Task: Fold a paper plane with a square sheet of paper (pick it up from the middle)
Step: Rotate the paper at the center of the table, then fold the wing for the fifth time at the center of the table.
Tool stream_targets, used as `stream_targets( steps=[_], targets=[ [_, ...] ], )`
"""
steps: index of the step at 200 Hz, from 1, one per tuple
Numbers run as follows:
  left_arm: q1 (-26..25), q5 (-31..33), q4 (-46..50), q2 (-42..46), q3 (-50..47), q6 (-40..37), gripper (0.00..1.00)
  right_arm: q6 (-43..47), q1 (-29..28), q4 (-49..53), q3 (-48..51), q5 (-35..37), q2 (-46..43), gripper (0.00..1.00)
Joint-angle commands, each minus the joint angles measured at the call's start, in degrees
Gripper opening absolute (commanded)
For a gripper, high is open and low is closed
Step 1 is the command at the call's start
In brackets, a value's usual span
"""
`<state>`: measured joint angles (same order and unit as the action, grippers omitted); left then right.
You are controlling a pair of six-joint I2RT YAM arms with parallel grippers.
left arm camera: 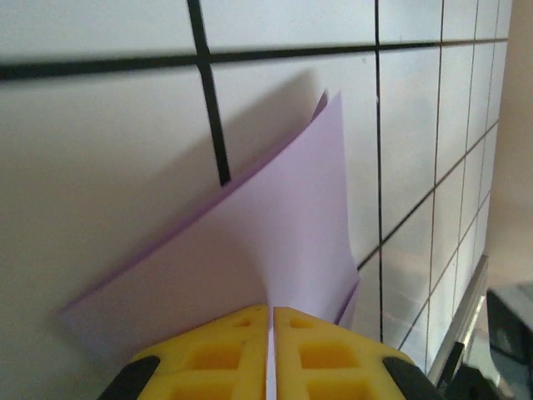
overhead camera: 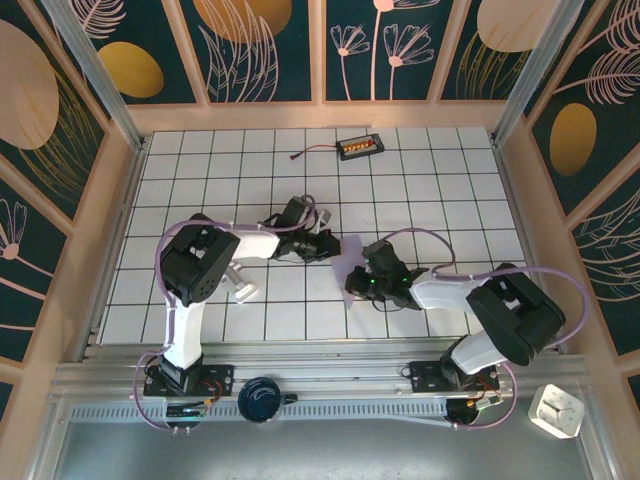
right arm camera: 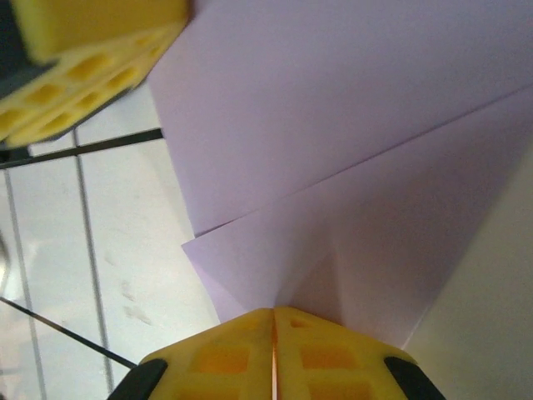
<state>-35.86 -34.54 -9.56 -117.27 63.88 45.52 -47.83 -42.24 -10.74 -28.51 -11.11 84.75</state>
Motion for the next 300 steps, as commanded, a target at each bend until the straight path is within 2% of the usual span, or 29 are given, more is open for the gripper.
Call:
stream_targets(
  steps=[1, 23, 52, 82, 106, 133, 160, 220, 300],
  targets=[
    [1.37, -1.2, 5.95, -2.05, 3.17, -5.64, 0.12, -4.26, -2.41, -5.69, -3.24, -0.61, 2.77, 0.11],
    [2.32, -0.28, 7.06, -0.77, 4.06, -6.94, 0.15, -3.52, -3.21, -4.71, -5.5, -0.16, 2.04, 0.16],
    [2.31, 0.69, 7.18, 4.26, 3.07, -7.87, 0.22, -0.28, -1.3, -1.25, -3.66, 0.26, -4.78, 0.21],
    [1.81, 0.31, -0.81, 13.73, -7.59, -1.08, 0.24, 5.49, 5.6, 5.47, -1.02, -1.75, -11.74, 0.28],
    [-0.59, 0.85, -4.65, 18.28, -14.71, 3.21, 0.19, 8.57, 12.24, 5.83, 0.3, -7.91, -12.49, 0.38],
    [-4.86, -1.06, -7.39, 16.54, -16.03, 6.13, 0.1, 10.79, 14.97, 6.85, -1.2, -9.21, -10.8, 0.44],
    [-5.39, -0.07, -5.55, 13.23, -14.79, 5.6, 0.04, 11.71, 16.3, 8.09, -1.81, -8.25, -9.72, 0.46],
    [-3.87, 1.1, -1.39, 8.65, -12.29, 1.86, 0.0, 13.11, 16.49, 9.27, -2.31, -6.93, -8.63, 0.49],
    [-0.97, -3.89, -0.42, 5.48, -12.86, -1.93, 0.0, 13.24, 17.54, 3.82, -3.4, -16.7, -0.85, 0.48]
  ],
)
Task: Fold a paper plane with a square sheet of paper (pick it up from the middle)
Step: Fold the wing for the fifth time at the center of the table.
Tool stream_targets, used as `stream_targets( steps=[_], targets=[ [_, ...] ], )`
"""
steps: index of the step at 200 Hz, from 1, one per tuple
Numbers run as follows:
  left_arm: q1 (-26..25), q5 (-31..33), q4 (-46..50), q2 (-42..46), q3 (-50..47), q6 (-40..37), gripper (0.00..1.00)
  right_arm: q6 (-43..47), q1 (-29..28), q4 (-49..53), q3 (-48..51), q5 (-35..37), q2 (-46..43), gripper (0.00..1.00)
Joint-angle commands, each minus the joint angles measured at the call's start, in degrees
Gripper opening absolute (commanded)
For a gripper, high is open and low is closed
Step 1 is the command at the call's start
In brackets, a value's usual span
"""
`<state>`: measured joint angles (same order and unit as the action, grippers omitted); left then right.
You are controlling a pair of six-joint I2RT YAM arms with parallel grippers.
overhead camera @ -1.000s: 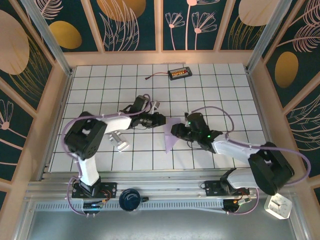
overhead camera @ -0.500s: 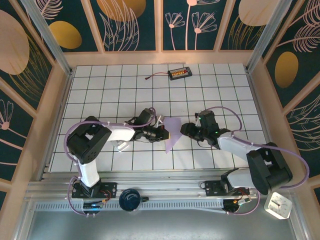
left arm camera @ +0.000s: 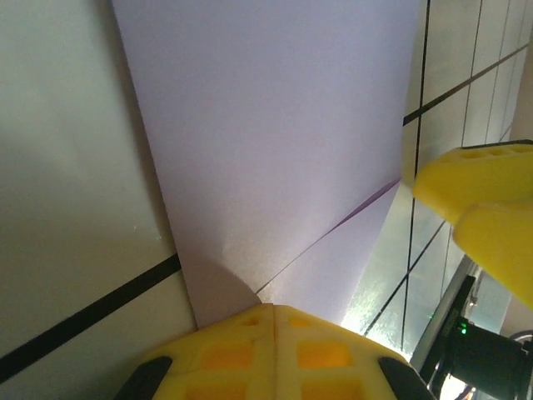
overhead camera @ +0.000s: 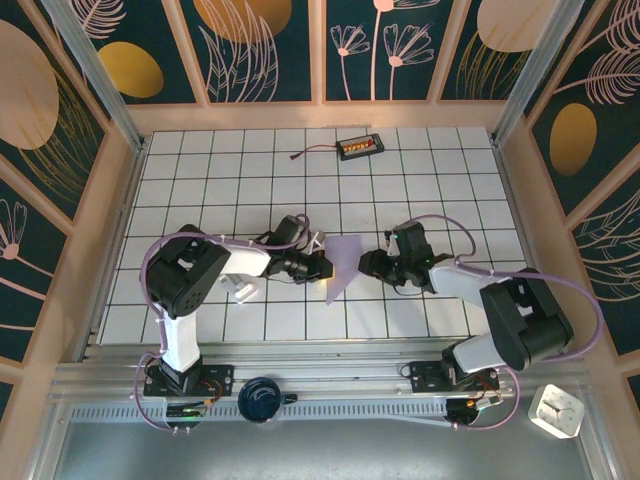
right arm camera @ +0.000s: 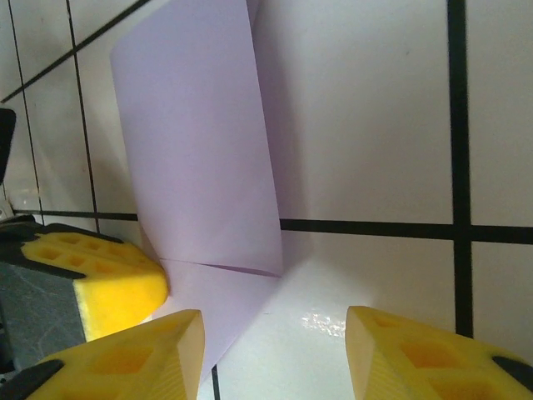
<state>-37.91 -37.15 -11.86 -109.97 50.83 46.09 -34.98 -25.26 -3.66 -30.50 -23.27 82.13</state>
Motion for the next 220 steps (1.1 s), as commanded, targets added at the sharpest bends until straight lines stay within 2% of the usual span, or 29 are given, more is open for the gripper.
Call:
stream_targets(
  steps=[1, 59, 103, 134, 167, 220],
  targets=[
    [1.04, -1.32, 1.9, -1.87, 0.17, -2.58, 0.0, 0.41, 0.51, -3.4, -1.41, -4.66, 1.83, 0.48],
    [1.35, -1.97, 2.19, -2.06, -0.03, -3.7, 0.0, -0.26, 1.07, -7.72, -1.83, -7.82, 5.72, 0.42],
    [1.43, -1.97, 2.72, -1.68, 0.59, -4.37, 0.0, -0.17, 1.42, -7.95, -2.55, -7.5, 6.43, 0.19],
    [1.29, -0.64, 1.53, 1.54, -0.08, -4.91, 0.09, -3.64, 1.1, -8.81, -1.44, -7.29, 4.51, 0.05],
    [-1.24, 5.77, -1.27, 9.08, -4.29, -5.72, 0.24, -13.64, -0.04, -10.6, 0.76, -5.88, 0.18, 0.0],
    [-9.27, 22.06, -3.68, 20.17, -11.2, -10.97, 0.35, -27.27, -4.21, -11.42, 1.85, -2.87, -2.8, 0.0]
  ],
)
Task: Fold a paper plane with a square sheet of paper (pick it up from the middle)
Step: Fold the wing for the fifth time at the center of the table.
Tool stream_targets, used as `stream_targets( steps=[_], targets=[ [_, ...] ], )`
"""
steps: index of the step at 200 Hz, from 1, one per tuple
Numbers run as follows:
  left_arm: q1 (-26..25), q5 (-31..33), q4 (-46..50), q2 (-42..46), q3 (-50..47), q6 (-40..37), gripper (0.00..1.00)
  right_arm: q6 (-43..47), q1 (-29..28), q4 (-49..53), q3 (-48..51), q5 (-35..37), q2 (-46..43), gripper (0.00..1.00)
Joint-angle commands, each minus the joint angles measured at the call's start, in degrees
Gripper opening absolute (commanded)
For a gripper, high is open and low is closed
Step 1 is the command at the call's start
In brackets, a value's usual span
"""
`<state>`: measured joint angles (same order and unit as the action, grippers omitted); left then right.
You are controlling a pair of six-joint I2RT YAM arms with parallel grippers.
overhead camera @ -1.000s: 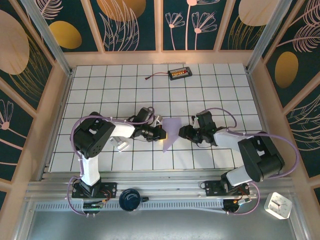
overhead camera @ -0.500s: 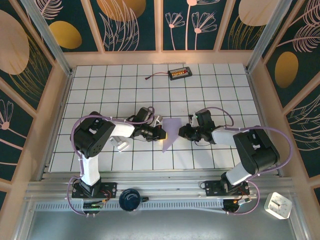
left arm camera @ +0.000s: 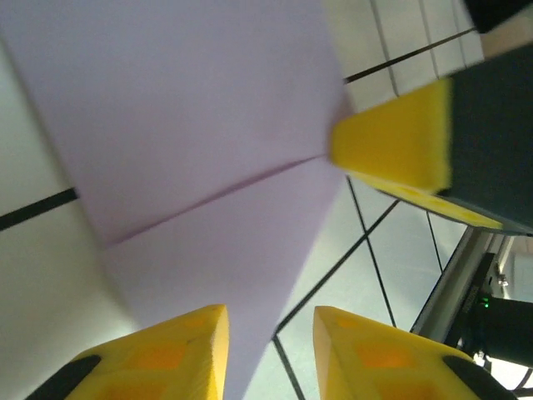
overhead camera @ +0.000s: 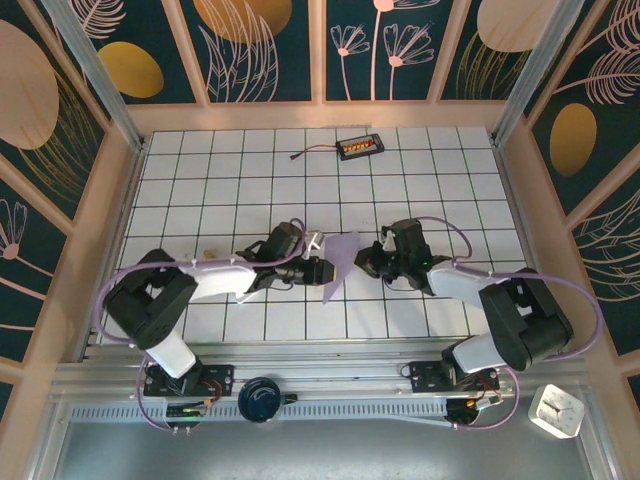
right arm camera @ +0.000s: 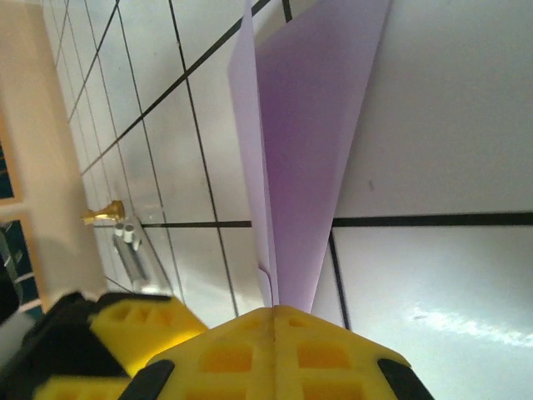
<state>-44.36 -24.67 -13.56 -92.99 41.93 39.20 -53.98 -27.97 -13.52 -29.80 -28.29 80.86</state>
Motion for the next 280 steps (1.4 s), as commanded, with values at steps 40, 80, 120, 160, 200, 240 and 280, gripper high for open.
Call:
stream_targets(
  steps=[40, 80, 120, 160, 200, 240, 280],
  targets=[
    [-7.7, 20.13, 1.08, 4.53, -2.54, -8.91, 0.45, -12.97, -3.06, -1.47, 0.91, 3.73, -2.98, 0.0],
    [-10.42, 26.99, 4.14, 1.75, -0.39, -13.9, 0.52, -14.58, -3.06, -1.03, 0.53, 3.78, -3.24, 0.0],
    [-10.56, 27.79, 5.74, -1.42, 2.4, -15.28, 0.5, -15.11, -4.11, -1.85, 0.71, 3.78, -2.69, 0.0],
    [-10.66, 27.8, 6.77, -3.14, 4.63, -16.24, 0.43, -15.68, -4.38, -3.3, 1.04, 3.16, -1.61, 0.0],
    [-10.75, 28.25, 8.04, -4.2, 5.07, -16.69, 0.45, -16.28, -4.35, -3.78, 1.06, 2.94, -1.15, 0.0],
    [-11.81, 30.2, 8.83, -2.28, 4.18, -17.11, 0.52, -15.31, -3.94, -2.22, 0.11, 3.68, -0.25, 0.0],
    [-12.77, 31.95, 8.02, 0.44, 2.04, -17.03, 0.58, -13.02, -3.74, -0.21, -0.39, 2.37, 1.99, 0.0]
  ],
)
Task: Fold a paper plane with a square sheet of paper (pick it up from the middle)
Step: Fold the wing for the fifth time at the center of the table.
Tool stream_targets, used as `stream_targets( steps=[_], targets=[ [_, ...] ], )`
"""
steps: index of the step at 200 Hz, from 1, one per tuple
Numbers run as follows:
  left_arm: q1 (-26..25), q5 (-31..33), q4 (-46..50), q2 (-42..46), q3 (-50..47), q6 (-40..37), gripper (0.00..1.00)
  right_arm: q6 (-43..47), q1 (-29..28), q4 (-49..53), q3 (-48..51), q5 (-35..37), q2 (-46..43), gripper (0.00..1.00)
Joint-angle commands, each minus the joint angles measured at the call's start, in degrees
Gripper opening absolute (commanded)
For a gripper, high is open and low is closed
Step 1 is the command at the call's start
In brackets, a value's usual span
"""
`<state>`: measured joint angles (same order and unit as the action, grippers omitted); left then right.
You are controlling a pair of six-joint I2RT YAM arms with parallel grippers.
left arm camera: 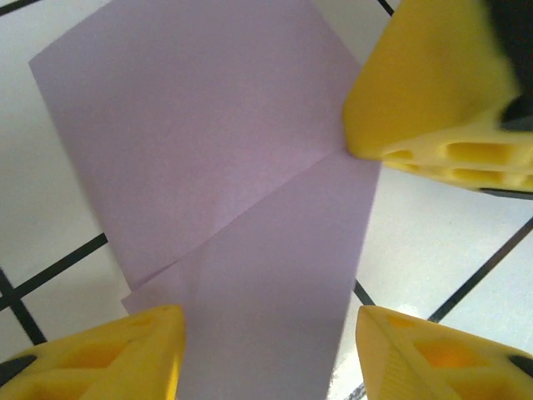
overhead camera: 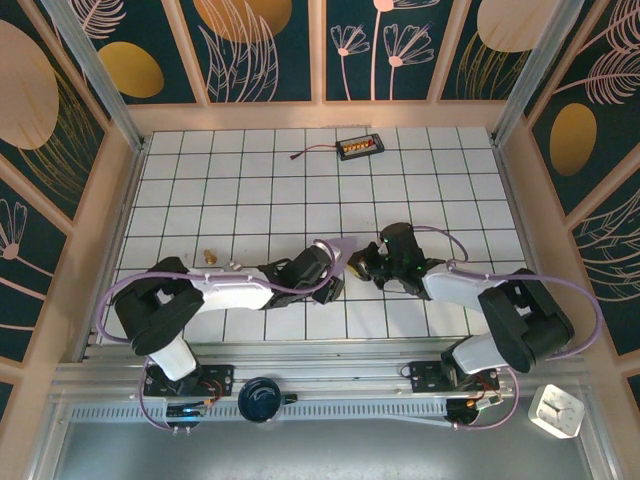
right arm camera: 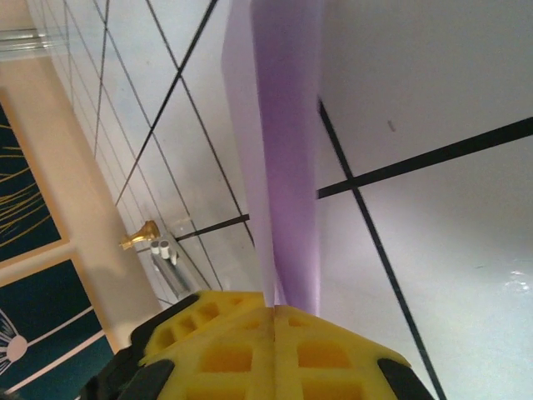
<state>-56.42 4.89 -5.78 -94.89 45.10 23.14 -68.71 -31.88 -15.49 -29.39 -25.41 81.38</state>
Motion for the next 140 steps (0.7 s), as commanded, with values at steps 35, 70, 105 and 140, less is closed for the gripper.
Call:
stream_targets(
  steps=[35, 70, 105, 140],
  targets=[
    [-1.94, 3.89, 0.6, 1.06, -1.16, -3.16, 0.59, 0.12, 0.18, 1.1, -0.4, -1.7, 1.75, 0.0],
    [-3.84, 8.93, 2.21, -0.88, -0.04, -5.31, 0.62, -2.25, 0.17, -0.9, 0.08, -2.69, 2.27, 0.0],
    [-4.55, 13.55, 3.4, -2.33, 0.47, -6.48, 0.62, -3.48, 0.21, -1.9, 0.8, -2.84, 2.02, 0.0],
    [-4.62, 14.33, 3.52, -2.42, 0.35, -7.08, 0.58, -2.84, 0.19, -1.04, 0.36, -2.45, 2.19, 0.0]
  ],
)
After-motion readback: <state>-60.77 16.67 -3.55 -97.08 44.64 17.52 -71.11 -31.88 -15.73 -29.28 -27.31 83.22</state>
